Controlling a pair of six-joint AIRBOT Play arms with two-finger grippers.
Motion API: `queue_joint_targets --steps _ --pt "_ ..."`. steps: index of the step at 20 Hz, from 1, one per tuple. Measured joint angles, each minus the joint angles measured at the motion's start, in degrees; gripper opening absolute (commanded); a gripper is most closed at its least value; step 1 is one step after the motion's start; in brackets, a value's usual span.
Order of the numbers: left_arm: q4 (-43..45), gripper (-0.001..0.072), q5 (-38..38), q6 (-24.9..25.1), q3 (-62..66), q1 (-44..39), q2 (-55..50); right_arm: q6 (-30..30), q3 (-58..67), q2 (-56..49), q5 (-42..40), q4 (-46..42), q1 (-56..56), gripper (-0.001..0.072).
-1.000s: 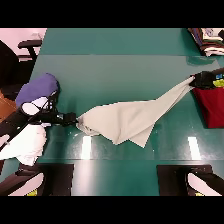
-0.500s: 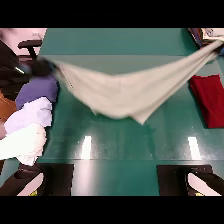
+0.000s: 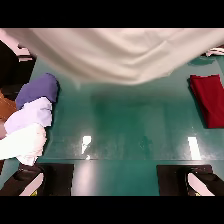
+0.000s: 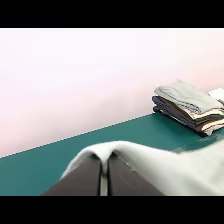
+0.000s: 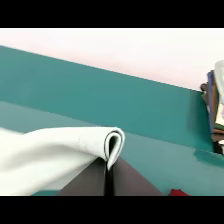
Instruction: Fold the shirts.
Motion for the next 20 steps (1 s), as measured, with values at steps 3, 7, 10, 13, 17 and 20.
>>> queue_joint_targets --steps 3,7,10,13,17,20 --pt "0.3 0.0027 -5.0 -1.3 1.0 0.0 -1.0 1.1 1.2 -0.7 0.9 -2.8 -0.8 0.0017" --pt "1.2 0.0027 -10.3 -2.0 -7.3 0.0 -3.6 2.0 3.8 -7.9 7.3 -4.1 -3.7 0.0017" --pt "1.4 0.0027 -10.2 -2.1 -19.1 0.0 -8.2 2.4 -1.7 -15.1 10.9 -4.7 -4.6 0.0017" --pt "1.2 0.0027 -6.2 -1.5 -29.3 0.0 -15.5 2.3 -8.3 -23.6 11.6 -4.6 -4.8 0.0017" --pt "1.1 0.0028 1.1 0.6 -34.6 0.0 -26.1 1.9 -11.8 -33.1 9.4 -4.7 -4.9 0.0019" --pt "1.1 0.0214 8.5 1.3 -35.8 0.0 -31.3 1.9 -12.7 -37.7 6.0 -4.7 -4.9 0.0263"
